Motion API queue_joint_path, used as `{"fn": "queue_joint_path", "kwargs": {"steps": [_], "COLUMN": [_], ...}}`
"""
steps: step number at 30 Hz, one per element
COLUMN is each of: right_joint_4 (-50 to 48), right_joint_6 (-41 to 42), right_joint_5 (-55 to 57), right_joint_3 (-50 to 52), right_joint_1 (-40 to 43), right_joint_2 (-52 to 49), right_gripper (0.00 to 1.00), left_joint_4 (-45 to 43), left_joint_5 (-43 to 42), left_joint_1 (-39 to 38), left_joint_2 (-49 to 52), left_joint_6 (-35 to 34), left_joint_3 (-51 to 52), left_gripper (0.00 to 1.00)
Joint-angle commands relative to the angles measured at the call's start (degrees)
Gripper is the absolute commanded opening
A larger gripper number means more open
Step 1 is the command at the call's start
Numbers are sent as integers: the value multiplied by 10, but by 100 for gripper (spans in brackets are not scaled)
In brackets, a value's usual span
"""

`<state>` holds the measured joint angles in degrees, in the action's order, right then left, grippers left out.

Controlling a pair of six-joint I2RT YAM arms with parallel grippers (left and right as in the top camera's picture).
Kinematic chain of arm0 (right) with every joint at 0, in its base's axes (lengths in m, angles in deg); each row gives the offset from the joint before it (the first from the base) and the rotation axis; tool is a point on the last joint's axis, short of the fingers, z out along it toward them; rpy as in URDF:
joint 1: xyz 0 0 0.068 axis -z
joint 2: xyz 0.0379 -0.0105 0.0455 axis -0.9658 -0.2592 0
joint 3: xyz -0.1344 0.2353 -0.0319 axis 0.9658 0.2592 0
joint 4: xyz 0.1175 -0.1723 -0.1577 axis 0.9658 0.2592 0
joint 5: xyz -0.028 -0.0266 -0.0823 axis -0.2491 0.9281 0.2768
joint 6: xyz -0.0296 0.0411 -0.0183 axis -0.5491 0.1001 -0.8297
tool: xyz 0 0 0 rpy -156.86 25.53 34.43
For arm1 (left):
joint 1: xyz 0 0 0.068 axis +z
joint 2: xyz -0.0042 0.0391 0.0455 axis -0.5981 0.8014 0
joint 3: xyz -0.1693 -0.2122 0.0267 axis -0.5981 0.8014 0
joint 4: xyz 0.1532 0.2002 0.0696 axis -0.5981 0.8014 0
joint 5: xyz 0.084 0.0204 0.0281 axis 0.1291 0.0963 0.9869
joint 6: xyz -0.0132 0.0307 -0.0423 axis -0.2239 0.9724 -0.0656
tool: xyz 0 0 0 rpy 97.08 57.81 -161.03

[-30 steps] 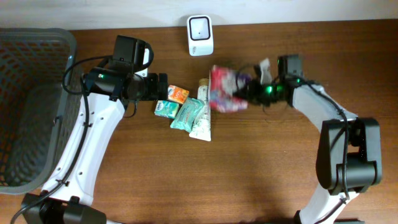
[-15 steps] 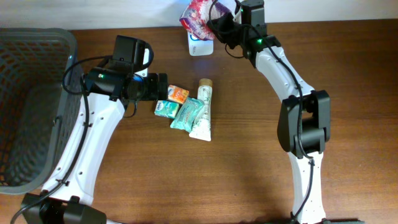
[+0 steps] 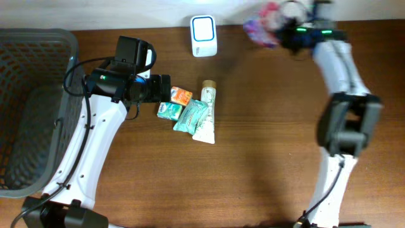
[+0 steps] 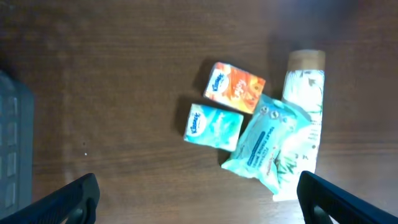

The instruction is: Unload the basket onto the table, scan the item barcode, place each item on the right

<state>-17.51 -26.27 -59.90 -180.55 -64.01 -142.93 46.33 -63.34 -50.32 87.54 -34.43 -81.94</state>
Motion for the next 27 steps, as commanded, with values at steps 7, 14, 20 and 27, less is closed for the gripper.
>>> {"fn": "queue_joint_path", "kwargs": {"steps": [7,14,20,27], "right_joint_4": [113,201,443,460], "right_joint_6": [-88,-241,-527,-600], "right_joint_5": [38,-39,-200,-65], "right_joint_3": [-3,-50,-55,-14], "right_joint_1": [322,361,201,-167], "right_joint_2": [16,87,147,108], "right_gripper": [18,99,92,93], "left_joint_4": [1,1,1,1], "left_joint_5": [2,2,2,2], "left_joint_1": [0,0,0,0], "left_joint_2": [-2,-1,-2,-1], "left_joint_6": [3,3,3,3], "left_joint_3": [-1,-1,-1,-1], "left_gripper": [99,99,99,99]}}
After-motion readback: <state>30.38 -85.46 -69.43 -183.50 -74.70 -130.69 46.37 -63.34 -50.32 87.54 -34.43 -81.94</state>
